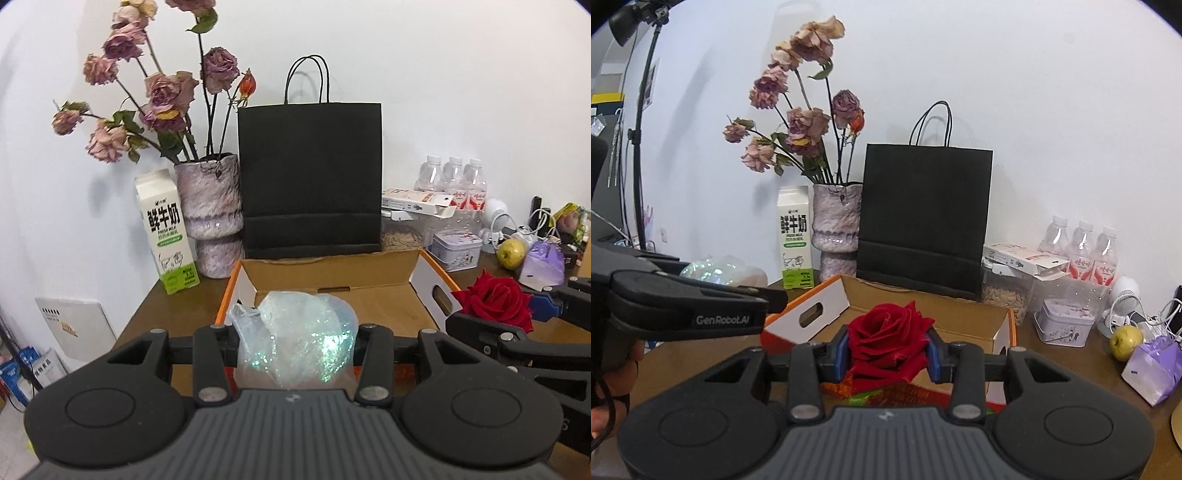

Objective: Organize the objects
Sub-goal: 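Carry the rose in the right gripper while the left gripper carries the bag into the box, then open the right gripper to drop the rose while the left gripper releases the bag in the box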

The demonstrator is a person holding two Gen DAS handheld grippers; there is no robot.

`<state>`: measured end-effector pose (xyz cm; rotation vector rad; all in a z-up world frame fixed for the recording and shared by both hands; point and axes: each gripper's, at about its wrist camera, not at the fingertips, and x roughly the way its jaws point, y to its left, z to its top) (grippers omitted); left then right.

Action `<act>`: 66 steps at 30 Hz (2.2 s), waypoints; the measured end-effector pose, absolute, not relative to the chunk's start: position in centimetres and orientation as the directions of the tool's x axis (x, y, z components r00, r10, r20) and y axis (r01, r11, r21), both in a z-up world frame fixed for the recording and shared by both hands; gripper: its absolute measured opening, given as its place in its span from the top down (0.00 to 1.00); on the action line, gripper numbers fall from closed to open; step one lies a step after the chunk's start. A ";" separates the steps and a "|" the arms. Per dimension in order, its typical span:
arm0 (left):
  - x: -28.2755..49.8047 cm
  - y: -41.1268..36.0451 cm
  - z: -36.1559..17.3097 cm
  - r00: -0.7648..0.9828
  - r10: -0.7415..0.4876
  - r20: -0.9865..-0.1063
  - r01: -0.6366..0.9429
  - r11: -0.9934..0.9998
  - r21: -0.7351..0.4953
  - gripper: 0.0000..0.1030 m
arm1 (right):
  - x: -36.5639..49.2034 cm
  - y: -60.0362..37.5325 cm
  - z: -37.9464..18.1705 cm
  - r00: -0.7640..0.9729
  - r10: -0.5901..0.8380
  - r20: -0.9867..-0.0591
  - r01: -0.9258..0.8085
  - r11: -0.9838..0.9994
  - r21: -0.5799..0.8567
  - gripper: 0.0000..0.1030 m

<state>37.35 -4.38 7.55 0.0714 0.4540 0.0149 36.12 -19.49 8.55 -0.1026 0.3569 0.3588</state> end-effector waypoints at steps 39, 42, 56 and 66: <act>54.5 -4.1 2.3 0.781 0.154 -0.606 -0.109 0.988 0.110 0.24 | 56.2 -18.1 3.2 0.763 0.206 -0.612 -0.267 0.964 -0.009 0.52; 54.4 -3.5 2.3 0.792 0.244 -0.559 -0.190 0.970 0.153 0.00 | 56.3 -18.8 3.2 0.774 0.170 -0.610 -0.222 0.975 -0.010 0.24; 53.9 -2.8 2.7 0.792 0.220 -0.569 -0.186 0.975 0.119 0.00 | 55.7 -20.2 3.5 0.783 0.184 -0.594 -0.210 0.977 0.027 0.02; 52.1 -2.7 3.9 0.801 0.227 -0.554 -0.192 0.974 0.122 0.00 | 53.7 -20.4 5.1 0.800 0.190 -0.570 -0.212 0.977 0.028 0.02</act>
